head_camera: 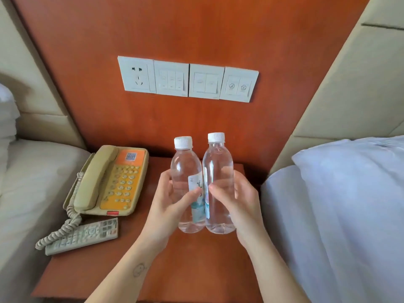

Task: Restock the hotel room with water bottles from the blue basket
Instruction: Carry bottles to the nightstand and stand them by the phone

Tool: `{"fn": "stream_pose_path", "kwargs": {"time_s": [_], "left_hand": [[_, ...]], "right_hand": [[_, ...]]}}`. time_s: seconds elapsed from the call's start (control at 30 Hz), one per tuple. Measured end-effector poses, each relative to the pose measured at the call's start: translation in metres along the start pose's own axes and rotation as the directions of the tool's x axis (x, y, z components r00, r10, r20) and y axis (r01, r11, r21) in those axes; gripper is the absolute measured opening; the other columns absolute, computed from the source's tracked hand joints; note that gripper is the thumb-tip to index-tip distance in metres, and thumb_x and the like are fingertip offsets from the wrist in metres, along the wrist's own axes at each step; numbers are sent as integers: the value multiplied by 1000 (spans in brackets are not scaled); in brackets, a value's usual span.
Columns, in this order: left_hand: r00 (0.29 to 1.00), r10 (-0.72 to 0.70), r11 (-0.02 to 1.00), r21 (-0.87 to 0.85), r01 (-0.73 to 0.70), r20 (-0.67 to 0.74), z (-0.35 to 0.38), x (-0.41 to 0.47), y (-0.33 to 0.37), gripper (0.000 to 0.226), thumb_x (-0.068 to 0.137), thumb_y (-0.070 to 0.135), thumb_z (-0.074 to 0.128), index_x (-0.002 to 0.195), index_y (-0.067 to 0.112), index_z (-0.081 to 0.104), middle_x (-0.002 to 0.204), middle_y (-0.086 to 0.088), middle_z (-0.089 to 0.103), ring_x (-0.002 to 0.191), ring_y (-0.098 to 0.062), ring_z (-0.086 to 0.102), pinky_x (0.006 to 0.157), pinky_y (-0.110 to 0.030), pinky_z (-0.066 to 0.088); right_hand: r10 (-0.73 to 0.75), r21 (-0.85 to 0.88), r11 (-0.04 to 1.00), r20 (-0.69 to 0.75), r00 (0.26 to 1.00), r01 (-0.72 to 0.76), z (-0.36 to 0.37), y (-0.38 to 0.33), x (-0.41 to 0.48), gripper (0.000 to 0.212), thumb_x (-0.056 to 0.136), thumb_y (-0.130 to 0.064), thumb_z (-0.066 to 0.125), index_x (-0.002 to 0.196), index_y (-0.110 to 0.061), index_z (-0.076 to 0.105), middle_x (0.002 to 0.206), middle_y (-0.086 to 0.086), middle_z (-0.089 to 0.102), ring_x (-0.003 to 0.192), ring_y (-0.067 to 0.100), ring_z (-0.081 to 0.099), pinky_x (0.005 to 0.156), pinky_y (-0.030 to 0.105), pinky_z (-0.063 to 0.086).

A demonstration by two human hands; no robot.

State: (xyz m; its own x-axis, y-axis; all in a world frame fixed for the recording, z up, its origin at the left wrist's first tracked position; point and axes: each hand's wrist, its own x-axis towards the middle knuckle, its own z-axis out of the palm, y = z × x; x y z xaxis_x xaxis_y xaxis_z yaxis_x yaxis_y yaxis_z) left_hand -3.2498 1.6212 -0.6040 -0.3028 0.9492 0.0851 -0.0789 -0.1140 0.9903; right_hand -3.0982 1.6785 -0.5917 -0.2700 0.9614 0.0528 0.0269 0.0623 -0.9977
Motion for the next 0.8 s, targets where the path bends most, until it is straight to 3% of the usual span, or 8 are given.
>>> {"fn": "stream_pose_path", "kwargs": {"time_s": [0.17, 0.27, 0.43, 0.5, 0.6, 0.7, 0.73, 0.8], "left_hand": [[993, 90, 995, 34, -93, 79, -17, 33, -67, 41, 90, 24, 68, 128, 22, 54, 115, -5, 70, 109, -20, 67, 88, -40, 57], [982, 153, 986, 50, -159, 108, -29, 55, -89, 40, 96, 16, 61, 134, 18, 50, 122, -7, 67, 115, -25, 64, 96, -52, 52], [951, 280, 956, 51, -289, 134, -35, 96, -107, 58, 91, 13, 59, 143, 17, 35, 136, -10, 55, 128, -27, 53, 103, -58, 45], [947, 313, 946, 63, -318, 72, -32, 110, -113, 66, 84, 9, 61, 142, 18, 29, 136, -10, 52, 126, -23, 54, 102, -55, 47], [938, 345, 935, 100, -341, -29, -32, 132, -120, 72, 78, 6, 68, 130, 25, 23, 133, -12, 50, 120, -20, 59, 98, -44, 53], [930, 368, 896, 279, -345, -30, -38, 149, -129, 76, 76, 8, 78, 127, 21, 23, 128, 1, 43, 124, -15, 52, 98, -38, 50], [924, 380, 848, 413, -332, -38, -40, 152, -134, 80, 74, 14, 81, 131, 17, 24, 126, 3, 39, 126, -18, 46, 101, -37, 45], [898, 436, 655, 706, -269, -63, -44, 153, -141, 91, 70, 28, 85, 138, 6, 28, 127, -2, 35, 124, -25, 38, 103, -36, 35]], "right_hand": [[-95, 53, 994, 31, 995, 93, 10, 75, 43, 35, 71, -47, 75, 104, -39, 67, 104, -7, 74, 103, 9, 69, 83, 30, 57], [-161, 88, 984, 49, 986, 156, 21, 105, 68, 35, 77, -35, 74, 111, -32, 65, 105, -8, 73, 103, 6, 68, 76, 18, 55], [-304, 148, 943, 11, 953, 299, 35, 128, 111, 40, 73, -20, 65, 112, -22, 60, 96, -12, 73, 96, 4, 68, 76, 14, 51], [-349, 142, 929, 24, 937, 342, 41, 131, 125, 43, 73, -17, 65, 115, -17, 55, 96, -9, 72, 97, 7, 69, 78, 19, 53], [-396, 54, 918, 81, 915, 393, 49, 136, 144, 62, 73, -17, 74, 126, -12, 42, 108, 8, 69, 105, 22, 68, 92, 44, 55], [-411, -10, 909, 139, 901, 417, 50, 139, 160, 81, 69, -25, 82, 130, -13, 29, 112, 12, 67, 109, 25, 67, 96, 54, 51], [-401, -46, 909, 166, 901, 413, 47, 141, 164, 85, 68, -29, 83, 129, -15, 27, 114, 10, 67, 111, 23, 66, 98, 52, 51], [-364, -143, 906, 225, 904, 400, 39, 147, 168, 87, 68, -31, 86, 127, -22, 23, 124, 3, 60, 117, 12, 61, 99, 43, 52]]}}
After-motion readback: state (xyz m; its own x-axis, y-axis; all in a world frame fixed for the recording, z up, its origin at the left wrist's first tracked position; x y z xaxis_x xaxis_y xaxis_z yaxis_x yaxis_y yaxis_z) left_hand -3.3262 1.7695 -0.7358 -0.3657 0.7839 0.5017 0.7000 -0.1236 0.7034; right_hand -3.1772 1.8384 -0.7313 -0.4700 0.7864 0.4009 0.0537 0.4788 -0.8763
